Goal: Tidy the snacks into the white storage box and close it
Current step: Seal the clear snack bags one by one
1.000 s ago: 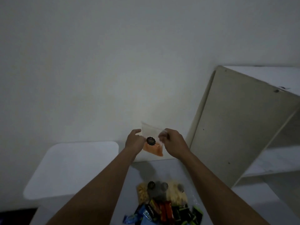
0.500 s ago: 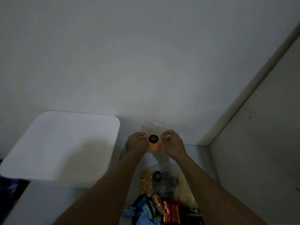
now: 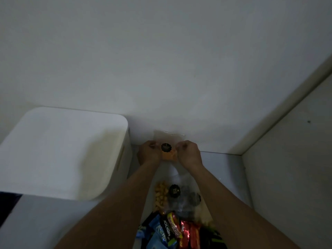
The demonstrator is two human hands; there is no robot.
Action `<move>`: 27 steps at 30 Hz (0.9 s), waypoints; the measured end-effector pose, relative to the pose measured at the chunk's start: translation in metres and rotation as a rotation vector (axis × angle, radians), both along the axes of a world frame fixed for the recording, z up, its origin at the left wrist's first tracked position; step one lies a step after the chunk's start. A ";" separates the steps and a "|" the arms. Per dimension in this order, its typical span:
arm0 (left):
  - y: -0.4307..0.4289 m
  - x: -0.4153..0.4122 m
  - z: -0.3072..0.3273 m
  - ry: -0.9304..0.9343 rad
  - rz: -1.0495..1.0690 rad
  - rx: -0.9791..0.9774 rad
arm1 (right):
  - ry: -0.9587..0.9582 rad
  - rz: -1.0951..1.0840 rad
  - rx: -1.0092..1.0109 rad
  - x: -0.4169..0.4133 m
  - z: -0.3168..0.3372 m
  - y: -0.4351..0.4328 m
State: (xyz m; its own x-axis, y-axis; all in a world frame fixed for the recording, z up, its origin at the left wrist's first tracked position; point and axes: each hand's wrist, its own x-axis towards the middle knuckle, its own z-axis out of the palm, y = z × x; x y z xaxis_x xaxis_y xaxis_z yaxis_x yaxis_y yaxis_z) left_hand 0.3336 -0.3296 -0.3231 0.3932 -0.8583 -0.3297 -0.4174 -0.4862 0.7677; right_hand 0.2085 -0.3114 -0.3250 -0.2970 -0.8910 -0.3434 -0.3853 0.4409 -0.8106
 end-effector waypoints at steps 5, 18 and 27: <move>-0.003 0.002 -0.002 0.049 0.037 0.012 | 0.011 0.016 0.028 -0.002 0.013 0.004; 0.058 -0.001 -0.008 -0.256 -0.860 0.178 | 0.492 0.363 0.264 -0.014 0.048 0.074; 0.076 0.015 -0.004 -0.327 -0.892 0.113 | 0.483 0.296 0.122 -0.011 0.038 0.102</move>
